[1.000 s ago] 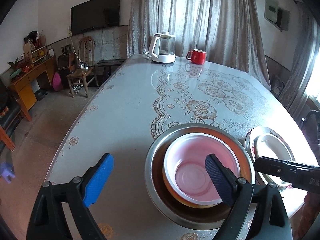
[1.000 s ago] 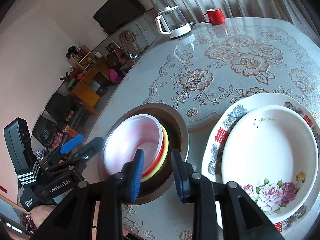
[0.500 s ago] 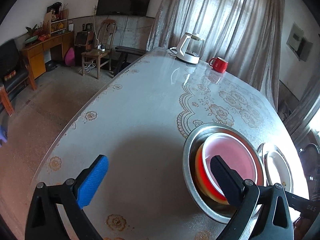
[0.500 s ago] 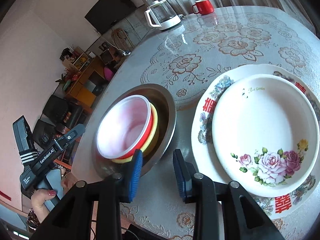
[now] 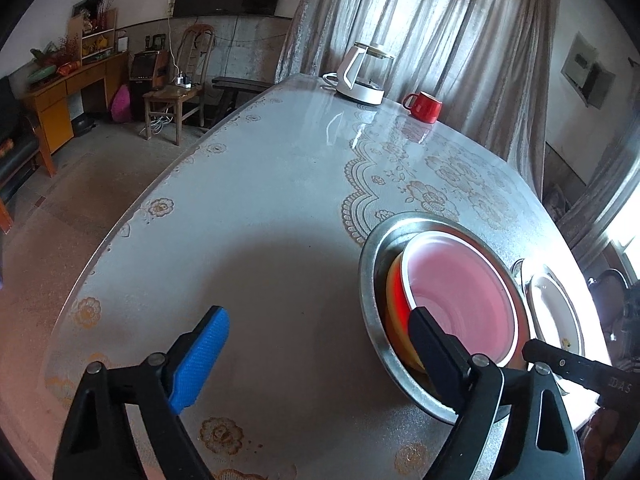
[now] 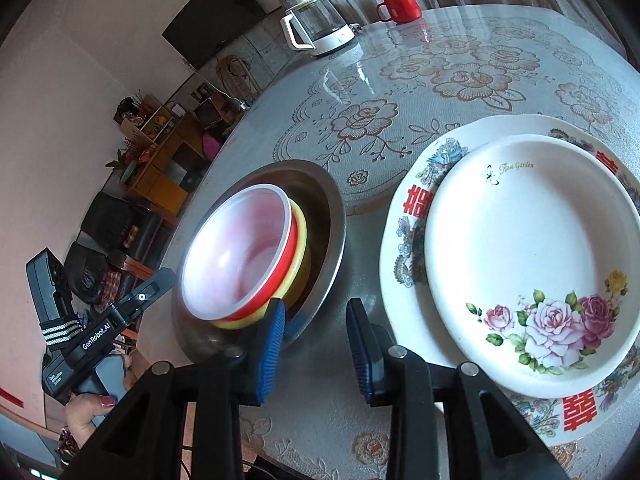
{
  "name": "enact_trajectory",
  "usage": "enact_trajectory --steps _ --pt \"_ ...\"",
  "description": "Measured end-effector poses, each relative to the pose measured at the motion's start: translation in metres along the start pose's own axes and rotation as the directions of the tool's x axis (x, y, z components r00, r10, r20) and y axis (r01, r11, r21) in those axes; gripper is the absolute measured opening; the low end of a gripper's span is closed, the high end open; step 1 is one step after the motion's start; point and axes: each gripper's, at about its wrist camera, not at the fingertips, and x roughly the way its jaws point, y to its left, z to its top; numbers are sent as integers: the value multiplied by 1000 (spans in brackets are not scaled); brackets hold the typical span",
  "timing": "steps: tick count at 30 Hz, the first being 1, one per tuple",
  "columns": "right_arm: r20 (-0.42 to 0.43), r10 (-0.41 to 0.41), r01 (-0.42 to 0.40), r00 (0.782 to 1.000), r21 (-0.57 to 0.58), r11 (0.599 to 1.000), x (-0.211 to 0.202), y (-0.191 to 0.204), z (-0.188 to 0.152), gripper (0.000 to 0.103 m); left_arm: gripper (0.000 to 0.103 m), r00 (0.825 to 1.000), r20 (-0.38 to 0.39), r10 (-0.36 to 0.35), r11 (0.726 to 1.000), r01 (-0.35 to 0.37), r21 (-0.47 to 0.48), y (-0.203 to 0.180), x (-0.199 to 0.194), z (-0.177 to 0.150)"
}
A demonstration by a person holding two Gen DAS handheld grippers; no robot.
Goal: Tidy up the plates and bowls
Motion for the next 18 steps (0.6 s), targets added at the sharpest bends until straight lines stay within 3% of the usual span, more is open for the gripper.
enact_trajectory --steps 6,14,18 --pt "-13 3 -4 1000 -43 999 10 12 -3 22 82 1000 -25 -5 1000 5 6 2 7 -1" --pt "-20 -15 14 1000 -70 997 22 18 3 22 81 999 -43 -23 1000 23 -9 10 15 3" --pt "-33 -16 14 999 -51 999 26 19 6 22 73 993 -68 -93 995 90 -50 14 21 7"
